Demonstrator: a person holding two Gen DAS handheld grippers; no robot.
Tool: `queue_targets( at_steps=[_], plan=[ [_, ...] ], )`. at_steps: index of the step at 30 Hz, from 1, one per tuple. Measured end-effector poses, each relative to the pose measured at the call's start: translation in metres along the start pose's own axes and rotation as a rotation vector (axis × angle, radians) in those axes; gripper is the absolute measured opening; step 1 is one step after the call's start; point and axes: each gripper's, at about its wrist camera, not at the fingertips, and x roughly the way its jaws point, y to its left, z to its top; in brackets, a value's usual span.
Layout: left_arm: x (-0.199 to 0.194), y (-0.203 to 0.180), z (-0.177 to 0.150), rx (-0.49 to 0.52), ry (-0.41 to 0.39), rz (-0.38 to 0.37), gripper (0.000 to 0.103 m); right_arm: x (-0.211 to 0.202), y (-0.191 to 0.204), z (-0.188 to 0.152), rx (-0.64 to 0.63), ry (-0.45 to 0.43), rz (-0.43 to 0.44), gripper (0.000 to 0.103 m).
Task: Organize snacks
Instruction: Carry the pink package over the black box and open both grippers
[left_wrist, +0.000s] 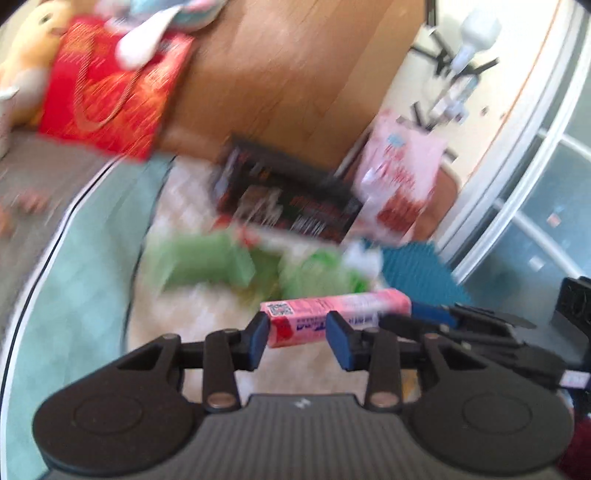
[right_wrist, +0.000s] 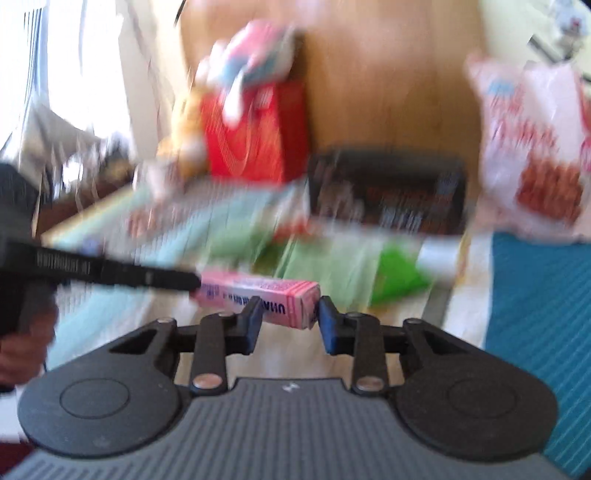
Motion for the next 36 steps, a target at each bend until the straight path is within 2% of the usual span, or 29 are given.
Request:
queue_targets(
  at_steps=[3, 7, 9, 12, 16, 17, 20, 24, 29, 32, 34, 36],
  plan=[
    [0.016, -0.010, 0.045, 0.010, -0.094, -0.002, 0.034, 0.005, -0.020, 0.040, -0.027, -0.094, -0.029, 0.034],
    [0.061, -0.017, 0.112, 0.032, -0.187, 0.050, 0.034, 0.045, -0.058, 0.084, -0.025, -0.138, -0.081, 0.034],
    [0.090, -0.015, 0.136, 0.031, -0.182, 0.088, 0.034, 0.070, -0.068, 0.098, -0.024, -0.154, -0.114, 0.034],
    [0.130, -0.005, 0.151, 0.010, -0.141, 0.150, 0.034, 0.109, -0.090, 0.115, 0.043, -0.131, -0.128, 0.034],
    [0.161, 0.009, 0.151, -0.013, -0.094, 0.206, 0.034, 0.140, -0.106, 0.114, 0.079, -0.065, -0.129, 0.038],
    [0.165, 0.013, 0.150, -0.020, -0.082, 0.209, 0.035, 0.143, -0.103, 0.112, 0.066, -0.053, -0.142, 0.042],
    [0.171, 0.018, 0.146, -0.020, -0.068, 0.221, 0.036, 0.154, -0.101, 0.109, 0.036, -0.033, -0.153, 0.049],
    [0.165, 0.024, 0.146, -0.022, -0.078, 0.213, 0.038, 0.150, -0.100, 0.104, 0.044, -0.032, -0.139, 0.051],
    [0.118, 0.028, 0.145, -0.042, -0.128, 0.145, 0.038, 0.131, -0.096, 0.100, 0.073, -0.066, -0.130, 0.051],
    [0.078, 0.043, 0.127, -0.083, -0.137, 0.126, 0.040, 0.110, -0.091, 0.093, 0.126, -0.081, -0.055, 0.051],
    [0.058, 0.057, 0.108, -0.127, -0.127, 0.149, 0.040, 0.108, -0.086, 0.087, 0.153, -0.041, 0.030, 0.051],
    [0.047, 0.070, 0.089, -0.179, -0.103, 0.168, 0.040, 0.118, -0.079, 0.080, 0.164, 0.031, 0.078, 0.051]
  ],
)
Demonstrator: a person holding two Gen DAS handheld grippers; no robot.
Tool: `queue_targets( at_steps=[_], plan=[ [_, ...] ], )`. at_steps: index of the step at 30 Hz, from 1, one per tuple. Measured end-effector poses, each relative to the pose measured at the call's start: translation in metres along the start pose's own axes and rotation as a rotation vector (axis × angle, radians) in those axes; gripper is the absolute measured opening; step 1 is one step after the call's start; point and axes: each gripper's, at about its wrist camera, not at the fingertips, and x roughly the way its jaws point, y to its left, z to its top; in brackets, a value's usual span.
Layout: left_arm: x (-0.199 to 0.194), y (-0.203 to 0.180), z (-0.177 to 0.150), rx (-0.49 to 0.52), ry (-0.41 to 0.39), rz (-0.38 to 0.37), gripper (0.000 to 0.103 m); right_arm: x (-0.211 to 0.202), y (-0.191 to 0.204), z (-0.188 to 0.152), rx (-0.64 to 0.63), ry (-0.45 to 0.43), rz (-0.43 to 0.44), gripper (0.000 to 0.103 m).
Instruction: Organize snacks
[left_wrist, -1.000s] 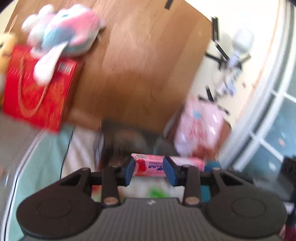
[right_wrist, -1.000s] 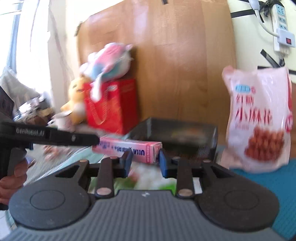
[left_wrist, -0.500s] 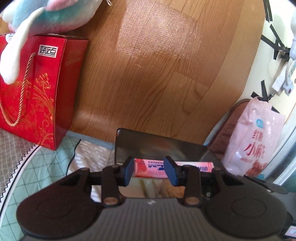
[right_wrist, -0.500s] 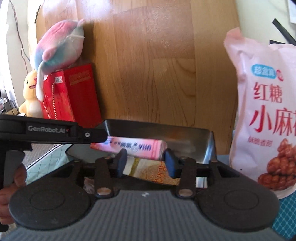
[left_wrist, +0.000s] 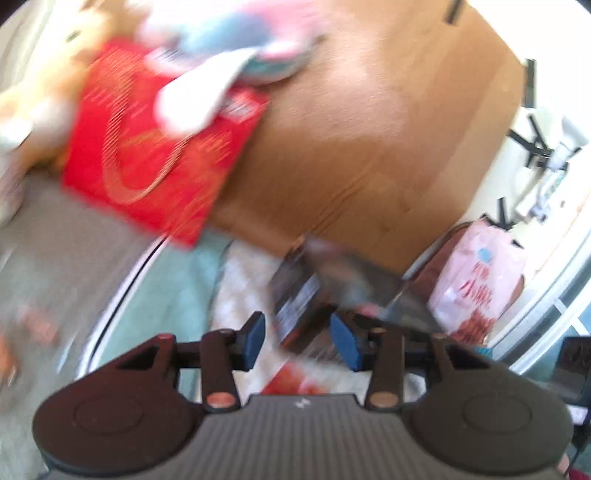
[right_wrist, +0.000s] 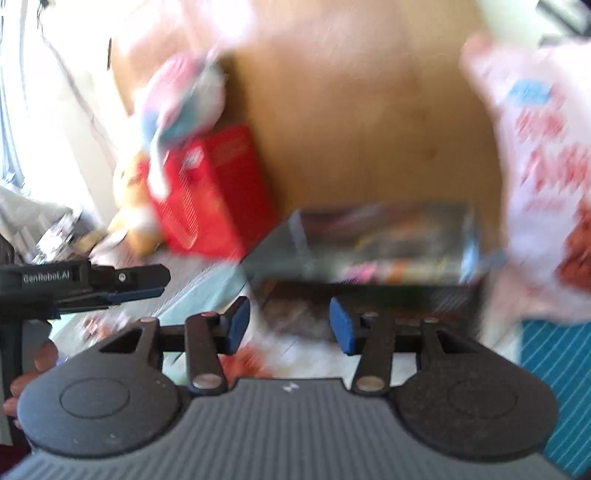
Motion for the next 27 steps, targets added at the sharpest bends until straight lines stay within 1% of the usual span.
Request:
queue_targets(
  at_steps=[1, 3, 5, 6, 7, 10, 11, 13, 15, 17, 19, 21, 23, 25, 26, 27],
  plan=[
    [-0.004, 0.008, -0.008, -0.021, 0.016, 0.020, 0.040, 0.010, 0.003, -0.003, 0.007, 0.048, 0.016, 0.050],
    [-0.008, 0.021, -0.023, -0.059, 0.043, 0.052, 0.040, 0.024, 0.008, -0.012, 0.021, 0.114, 0.017, 0.050],
    [-0.009, 0.030, -0.034, -0.093, 0.069, 0.048, 0.040, 0.034, 0.009, -0.022, 0.061, 0.154, 0.021, 0.050],
    [-0.008, 0.033, -0.039, -0.100, 0.083, 0.040, 0.037, 0.037, 0.006, -0.028, 0.105, 0.184, 0.039, 0.048],
    [-0.006, 0.034, -0.042, -0.100, 0.098, 0.032, 0.037, 0.039, 0.006, -0.032, 0.132, 0.203, 0.051, 0.047],
    [-0.006, 0.024, -0.049, -0.058, 0.099, 0.023, 0.034, 0.031, 0.013, -0.043, 0.115, 0.207, 0.047, 0.046],
    [-0.006, 0.019, -0.049, -0.046, 0.110, 0.006, 0.033, 0.024, 0.016, -0.046, 0.103, 0.202, 0.055, 0.046],
    [-0.004, 0.011, -0.052, -0.029, 0.124, -0.037, 0.033, 0.008, 0.027, -0.049, 0.052, 0.187, 0.062, 0.046],
    [-0.006, 0.002, -0.054, 0.004, 0.116, -0.049, 0.034, -0.006, 0.035, -0.048, -0.010, 0.153, 0.038, 0.047],
    [-0.008, 0.001, -0.054, 0.004, 0.095, -0.047, 0.034, -0.019, 0.040, -0.047, -0.048, 0.098, 0.006, 0.047],
    [-0.006, 0.004, -0.051, -0.025, 0.088, -0.026, 0.036, -0.025, 0.039, -0.044, -0.040, 0.075, 0.009, 0.047],
    [-0.006, 0.010, -0.050, -0.064, 0.094, -0.013, 0.037, -0.014, 0.033, -0.035, -0.015, 0.098, 0.034, 0.047],
    [0.000, 0.011, -0.051, -0.067, 0.106, -0.003, 0.037, 0.002, 0.032, -0.033, 0.011, 0.136, 0.049, 0.047],
    [0.004, 0.013, -0.055, -0.063, 0.137, -0.006, 0.033, 0.024, 0.033, -0.038, 0.058, 0.200, 0.070, 0.045],
    [0.003, 0.014, -0.057, -0.068, 0.142, -0.027, 0.030, 0.030, 0.036, -0.041, 0.080, 0.217, 0.085, 0.040],
    [-0.001, 0.013, -0.059, -0.064, 0.138, -0.025, 0.028, 0.030, 0.043, -0.043, 0.077, 0.202, 0.094, 0.036]
  ],
)
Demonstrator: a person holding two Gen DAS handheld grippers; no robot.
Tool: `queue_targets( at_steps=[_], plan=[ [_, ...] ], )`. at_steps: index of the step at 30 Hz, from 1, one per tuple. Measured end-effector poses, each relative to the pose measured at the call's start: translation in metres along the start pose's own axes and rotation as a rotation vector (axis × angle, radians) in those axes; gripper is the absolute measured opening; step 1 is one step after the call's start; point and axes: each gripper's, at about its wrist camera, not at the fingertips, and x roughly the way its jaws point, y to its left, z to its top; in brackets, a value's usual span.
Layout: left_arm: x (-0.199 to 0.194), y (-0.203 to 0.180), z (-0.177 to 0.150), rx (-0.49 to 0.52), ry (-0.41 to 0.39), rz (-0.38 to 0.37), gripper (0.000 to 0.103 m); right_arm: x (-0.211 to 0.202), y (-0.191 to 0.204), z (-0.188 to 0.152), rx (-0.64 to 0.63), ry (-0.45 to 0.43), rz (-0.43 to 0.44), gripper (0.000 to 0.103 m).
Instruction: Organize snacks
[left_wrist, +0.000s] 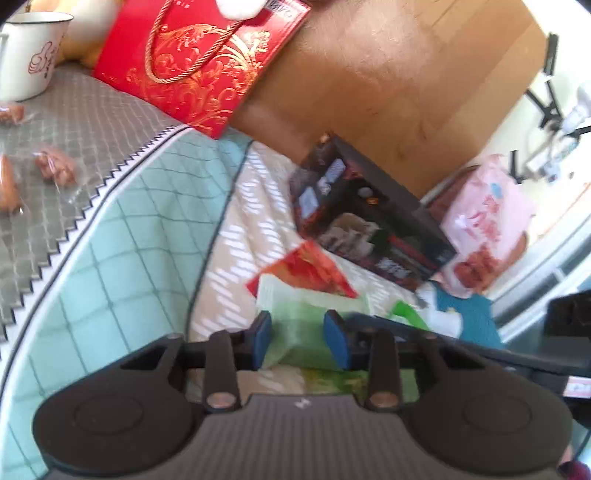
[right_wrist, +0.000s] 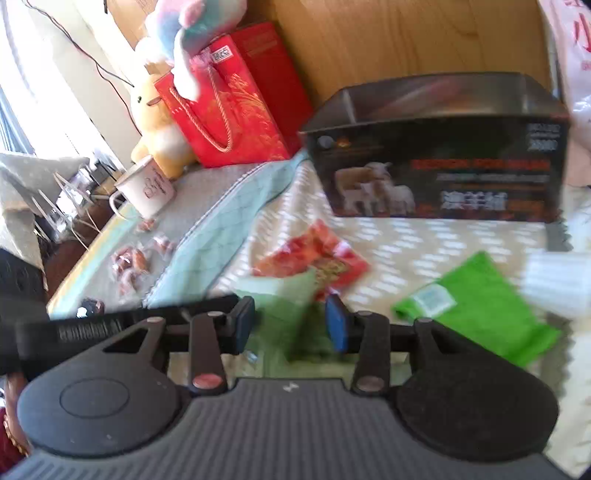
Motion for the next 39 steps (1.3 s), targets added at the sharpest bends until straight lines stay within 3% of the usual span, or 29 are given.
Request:
queue_targets(
  at_steps=[5, 10, 14, 17, 22, 27, 29, 33, 39],
  plan=[
    [-0.041, -0.001, -0.002, -0.015, -0.081, -0.056, 0.031, -0.030, 0.052, -0.012, -0.189, -0.126, -0.018, 0.030],
    [-0.070, -0.017, -0.023, 0.039, -0.108, -0.098, 0.031, -0.076, 0.067, -0.049, -0.275, -0.209, 0.016, 0.030],
    [-0.061, -0.033, -0.058, 0.113, -0.033, -0.113, 0.033, -0.098, 0.053, -0.086, -0.269, -0.197, 0.005, 0.030],
    [-0.046, -0.043, -0.080, 0.150, 0.061, -0.145, 0.034, -0.109, 0.042, -0.107, -0.248, -0.184, -0.050, 0.029],
    [-0.044, -0.064, -0.087, 0.243, 0.067, -0.173, 0.037, -0.122, 0.011, -0.114, -0.091, -0.183, -0.091, 0.033],
    [-0.068, -0.062, -0.075, 0.251, -0.032, -0.134, 0.044, -0.143, 0.006, -0.120, -0.050, -0.291, -0.083, 0.055],
    [-0.074, -0.054, -0.069, 0.234, -0.044, -0.119, 0.044, -0.145, 0.008, -0.123, -0.082, -0.286, -0.066, 0.062],
    [-0.074, -0.042, -0.064, 0.208, -0.022, -0.133, 0.044, -0.136, 0.021, -0.133, -0.180, -0.214, -0.040, 0.062],
    [-0.056, -0.046, -0.073, 0.258, 0.057, -0.163, 0.044, -0.112, 0.040, -0.145, -0.341, -0.141, -0.101, 0.062]
  ],
)
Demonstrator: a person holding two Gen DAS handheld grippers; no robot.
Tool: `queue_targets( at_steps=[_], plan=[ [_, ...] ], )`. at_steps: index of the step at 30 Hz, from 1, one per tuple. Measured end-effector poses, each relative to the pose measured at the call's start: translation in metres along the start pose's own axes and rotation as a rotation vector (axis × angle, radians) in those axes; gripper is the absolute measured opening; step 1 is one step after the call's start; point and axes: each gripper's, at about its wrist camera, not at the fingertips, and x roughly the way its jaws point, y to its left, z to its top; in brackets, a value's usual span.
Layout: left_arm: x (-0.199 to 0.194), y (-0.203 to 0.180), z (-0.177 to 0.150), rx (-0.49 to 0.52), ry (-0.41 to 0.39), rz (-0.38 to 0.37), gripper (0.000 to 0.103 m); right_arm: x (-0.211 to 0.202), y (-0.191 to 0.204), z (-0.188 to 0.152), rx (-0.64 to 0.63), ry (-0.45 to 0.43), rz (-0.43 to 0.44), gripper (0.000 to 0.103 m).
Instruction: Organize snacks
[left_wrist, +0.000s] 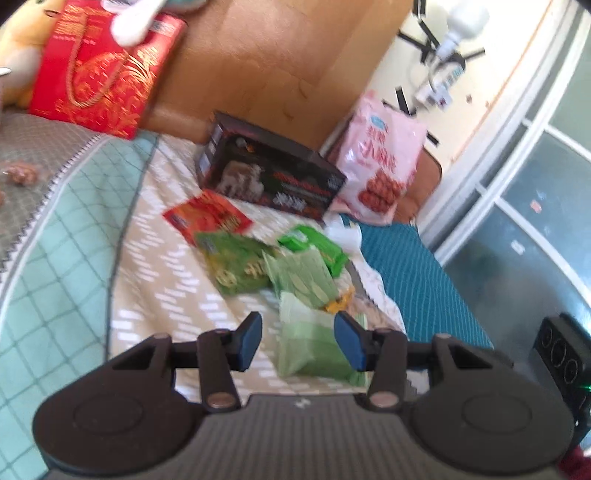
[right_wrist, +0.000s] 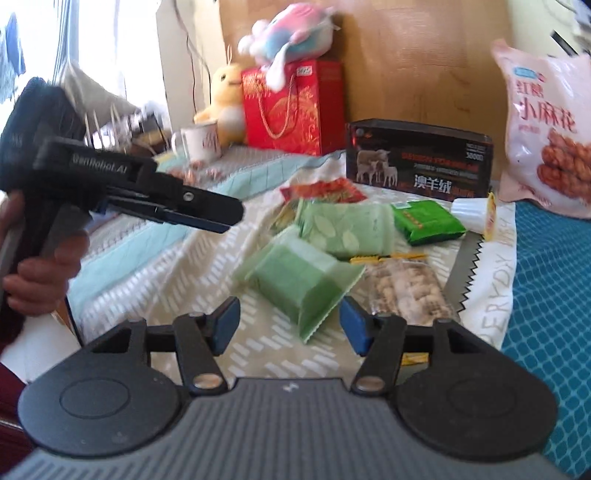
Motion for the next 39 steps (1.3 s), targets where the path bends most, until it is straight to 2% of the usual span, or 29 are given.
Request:
queue_targets(
  at_steps=[2, 4, 6, 8, 10, 13, 16, 19, 22, 24, 28, 32, 36, 39],
  plan=[
    [0.014, -0.001, -0.003, -0.002, 0.043, 0.006, 0.044, 0.007, 0.002, 0.000, -0.020, 0.013, -0.030, 0.062],
    [0.030, -0.003, -0.009, 0.002, 0.099, -0.002, 0.038, 0.014, 0.003, -0.001, -0.027, 0.029, -0.054, 0.060],
    [0.034, -0.008, -0.012, 0.023, 0.107, -0.013, 0.037, 0.019, 0.001, -0.002, -0.029, 0.028, -0.051, 0.047],
    [0.031, -0.014, -0.008, 0.035, 0.116, -0.019, 0.035, 0.019, 0.004, 0.001, -0.045, 0.027, -0.096, 0.040],
    [0.019, -0.019, 0.003, 0.044, 0.083, -0.047, 0.035, 0.008, 0.000, 0.010, -0.008, -0.004, -0.080, 0.040],
    [0.002, -0.032, 0.033, 0.101, -0.005, -0.076, 0.035, -0.008, -0.013, 0.036, 0.023, -0.099, -0.047, 0.039],
    [0.008, -0.047, 0.074, 0.171, -0.097, -0.046, 0.035, -0.007, -0.026, 0.067, -0.021, -0.186, -0.085, 0.039],
    [0.038, -0.049, 0.117, 0.202, -0.164, 0.008, 0.037, 0.014, -0.045, 0.101, -0.080, -0.260, -0.164, 0.040],
    [0.079, -0.036, 0.156, 0.174, -0.175, 0.059, 0.038, 0.051, -0.079, 0.130, -0.074, -0.266, -0.211, 0.040],
    [0.103, -0.027, 0.173, 0.149, -0.170, 0.097, 0.038, 0.079, -0.104, 0.146, -0.036, -0.241, -0.216, 0.040],
    [0.140, -0.008, 0.189, 0.093, -0.155, 0.150, 0.038, 0.116, -0.132, 0.161, 0.030, -0.192, -0.225, 0.040],
    [0.161, 0.004, 0.192, 0.063, -0.137, 0.185, 0.038, 0.135, -0.131, 0.161, 0.015, -0.142, -0.255, 0.044],
    [0.171, 0.014, 0.190, 0.042, -0.127, 0.211, 0.037, 0.135, -0.132, 0.158, 0.018, -0.143, -0.272, 0.058],
    [0.158, 0.015, 0.189, 0.041, -0.155, 0.205, 0.037, 0.126, -0.134, 0.156, 0.042, -0.160, -0.270, 0.062]
  ],
)
